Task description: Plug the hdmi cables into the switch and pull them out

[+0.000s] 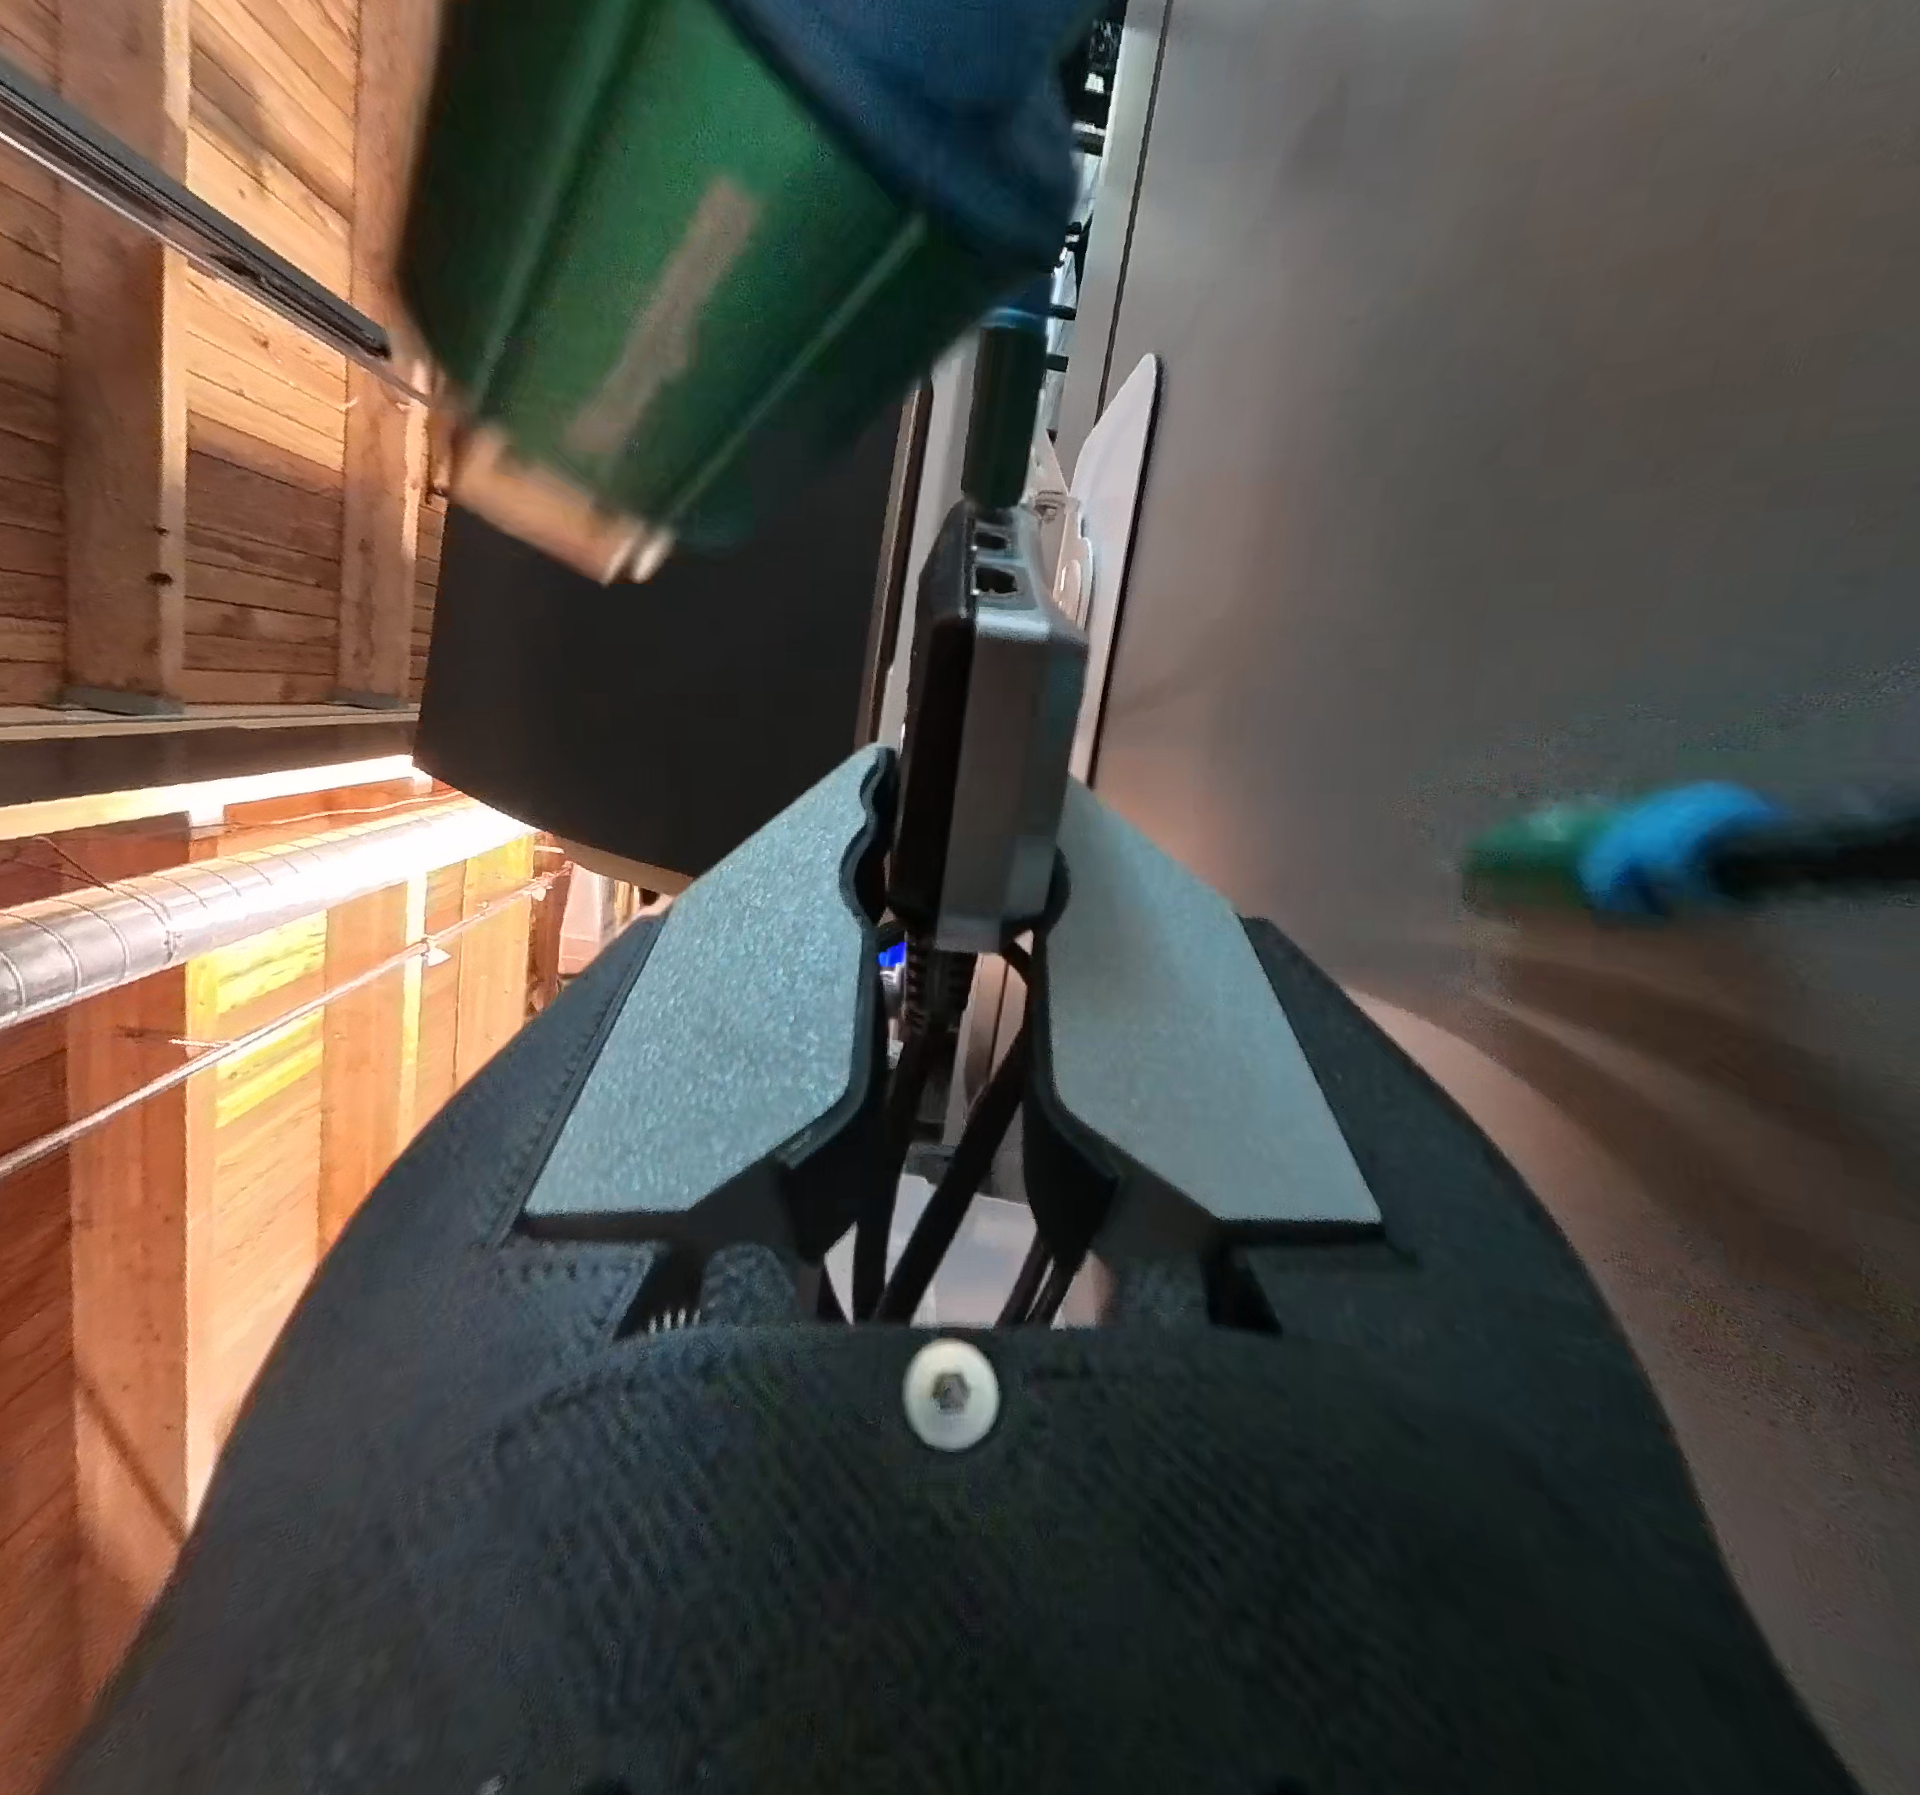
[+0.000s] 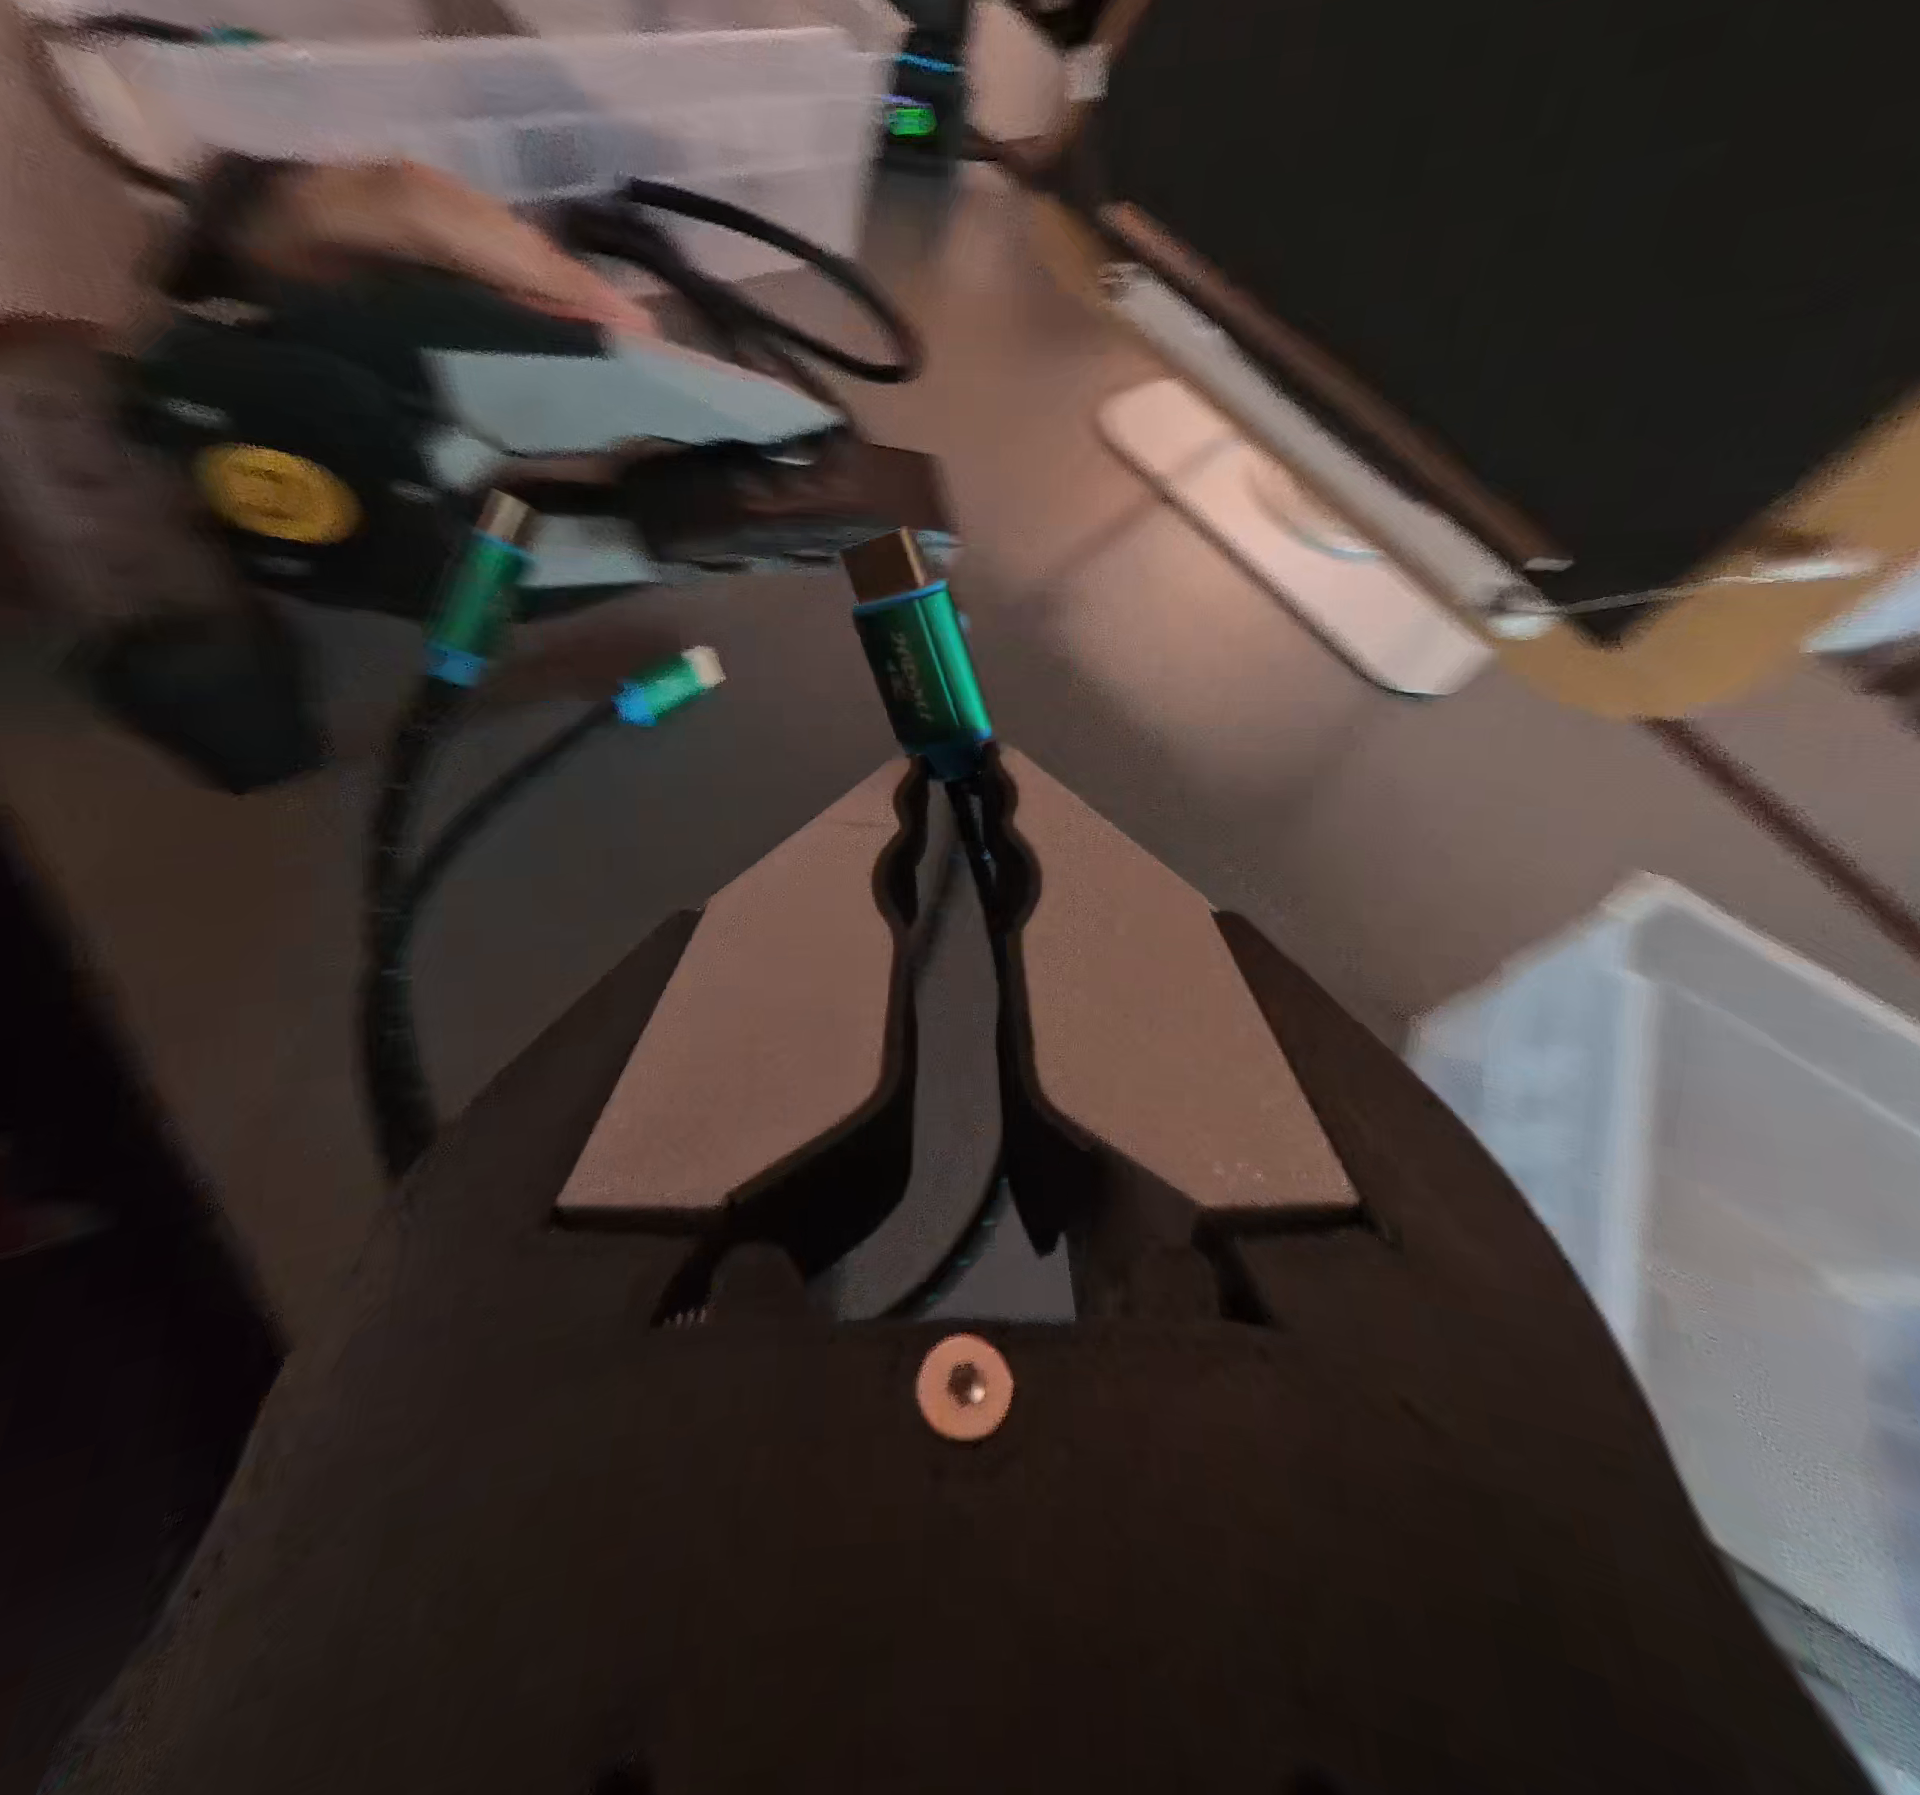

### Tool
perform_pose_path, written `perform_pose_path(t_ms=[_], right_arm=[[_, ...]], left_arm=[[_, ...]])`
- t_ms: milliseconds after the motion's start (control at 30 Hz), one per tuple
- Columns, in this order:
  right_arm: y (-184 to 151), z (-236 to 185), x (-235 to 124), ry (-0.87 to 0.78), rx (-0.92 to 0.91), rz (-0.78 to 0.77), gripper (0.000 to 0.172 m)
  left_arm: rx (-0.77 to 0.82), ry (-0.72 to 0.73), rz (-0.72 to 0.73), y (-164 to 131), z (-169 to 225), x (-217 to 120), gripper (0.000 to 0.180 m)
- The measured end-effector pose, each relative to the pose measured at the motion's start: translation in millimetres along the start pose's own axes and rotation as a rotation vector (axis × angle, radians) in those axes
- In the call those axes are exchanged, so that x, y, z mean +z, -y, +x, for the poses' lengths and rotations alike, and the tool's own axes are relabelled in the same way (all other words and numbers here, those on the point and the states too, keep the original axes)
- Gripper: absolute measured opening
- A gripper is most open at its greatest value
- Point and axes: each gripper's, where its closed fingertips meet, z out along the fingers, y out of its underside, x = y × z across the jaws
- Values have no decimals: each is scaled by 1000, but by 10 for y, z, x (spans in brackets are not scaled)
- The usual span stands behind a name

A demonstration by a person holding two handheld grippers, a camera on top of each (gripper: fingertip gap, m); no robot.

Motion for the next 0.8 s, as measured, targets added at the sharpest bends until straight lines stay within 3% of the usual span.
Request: perform_pose_path(t_ms=[67, 167, 300, 433, 800], right_arm=[[46, -269, 94, 134, 29, -47, 6], [-134, -399, 379, 151, -15, -224, 6], [-301, -697, 703, 291, 17, -383, 7], [-255, -602, 822, 293, 97, -366, 6], [-483, -585, 847, 467, 254, -482, 6]], left_arm=[[20, 7, -3, 25, 5, -4, 21], [59, 16, -20, 38, 19, -4, 21], [87, 20, -53, 1, 27, 5, 21], [88, 2, -89, -132, 47, 30, 21], [165, 65, 2, 30, 0, -20, 21]])
